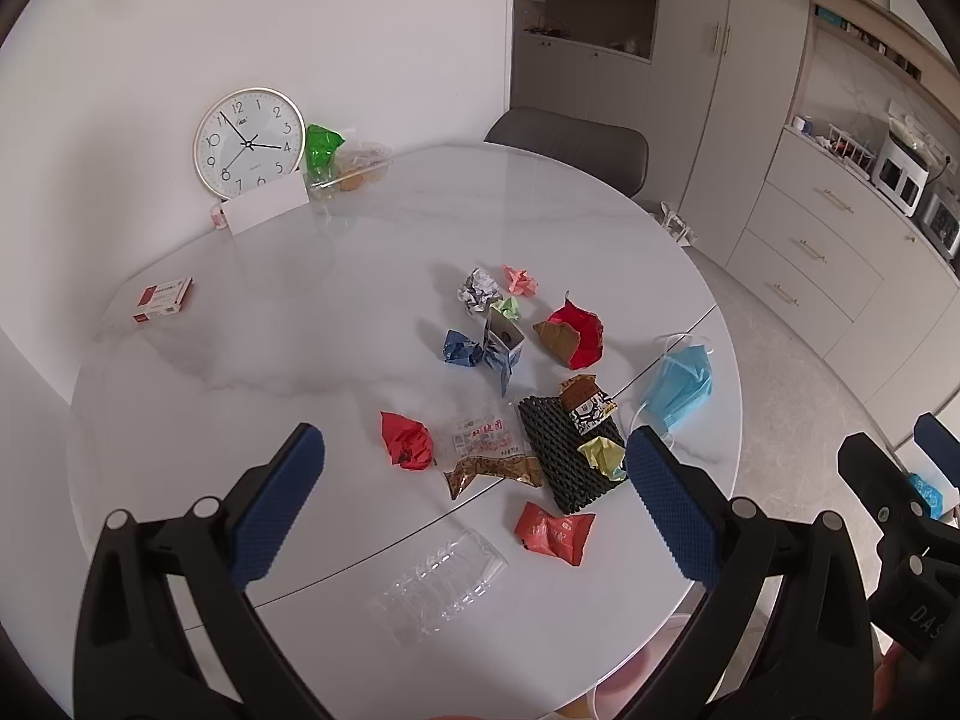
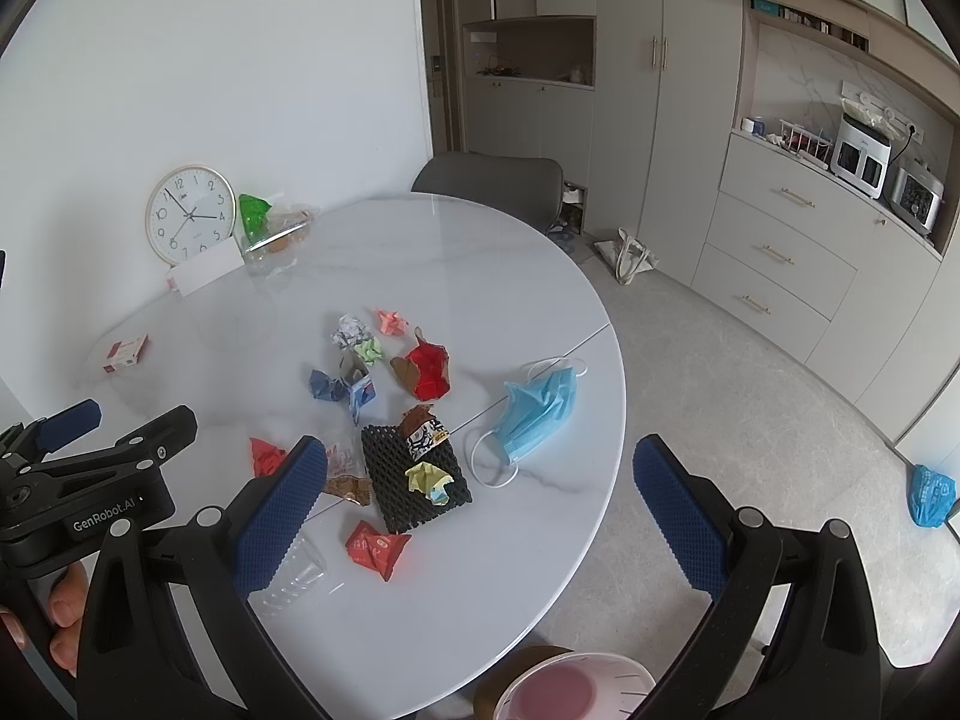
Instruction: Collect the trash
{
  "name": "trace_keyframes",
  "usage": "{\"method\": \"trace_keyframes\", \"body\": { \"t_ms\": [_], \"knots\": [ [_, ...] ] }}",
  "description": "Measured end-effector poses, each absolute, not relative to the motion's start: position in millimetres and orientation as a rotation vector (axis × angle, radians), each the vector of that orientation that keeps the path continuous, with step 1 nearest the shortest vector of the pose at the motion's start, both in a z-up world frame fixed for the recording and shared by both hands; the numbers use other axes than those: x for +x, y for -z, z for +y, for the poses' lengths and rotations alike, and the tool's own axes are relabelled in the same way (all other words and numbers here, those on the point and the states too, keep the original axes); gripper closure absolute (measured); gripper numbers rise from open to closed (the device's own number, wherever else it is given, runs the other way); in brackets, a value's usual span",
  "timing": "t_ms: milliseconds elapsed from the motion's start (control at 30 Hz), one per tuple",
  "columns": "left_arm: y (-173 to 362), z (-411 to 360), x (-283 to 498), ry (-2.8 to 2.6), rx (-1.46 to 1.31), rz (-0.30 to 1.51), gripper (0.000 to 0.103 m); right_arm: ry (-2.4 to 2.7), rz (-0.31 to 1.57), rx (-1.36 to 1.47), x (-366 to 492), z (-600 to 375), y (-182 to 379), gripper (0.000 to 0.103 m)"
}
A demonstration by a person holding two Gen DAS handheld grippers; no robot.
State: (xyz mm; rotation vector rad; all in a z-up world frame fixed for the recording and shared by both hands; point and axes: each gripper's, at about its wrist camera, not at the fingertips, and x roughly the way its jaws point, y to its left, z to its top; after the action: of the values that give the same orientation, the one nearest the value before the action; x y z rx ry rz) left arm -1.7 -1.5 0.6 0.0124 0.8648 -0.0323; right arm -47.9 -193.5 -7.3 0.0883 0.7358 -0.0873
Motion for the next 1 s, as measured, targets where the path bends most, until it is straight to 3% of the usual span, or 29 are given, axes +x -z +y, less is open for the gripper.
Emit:
{"method": "trace_keyframes", "body": {
  "t_ms": [1000],
  "knots": [
    [2.1,0.1,-2.1,0.029,0.005,0.868,0.006,0.088,0.743,0.085,-48.3,-191.0,8.8,0.002]
  ]
}}
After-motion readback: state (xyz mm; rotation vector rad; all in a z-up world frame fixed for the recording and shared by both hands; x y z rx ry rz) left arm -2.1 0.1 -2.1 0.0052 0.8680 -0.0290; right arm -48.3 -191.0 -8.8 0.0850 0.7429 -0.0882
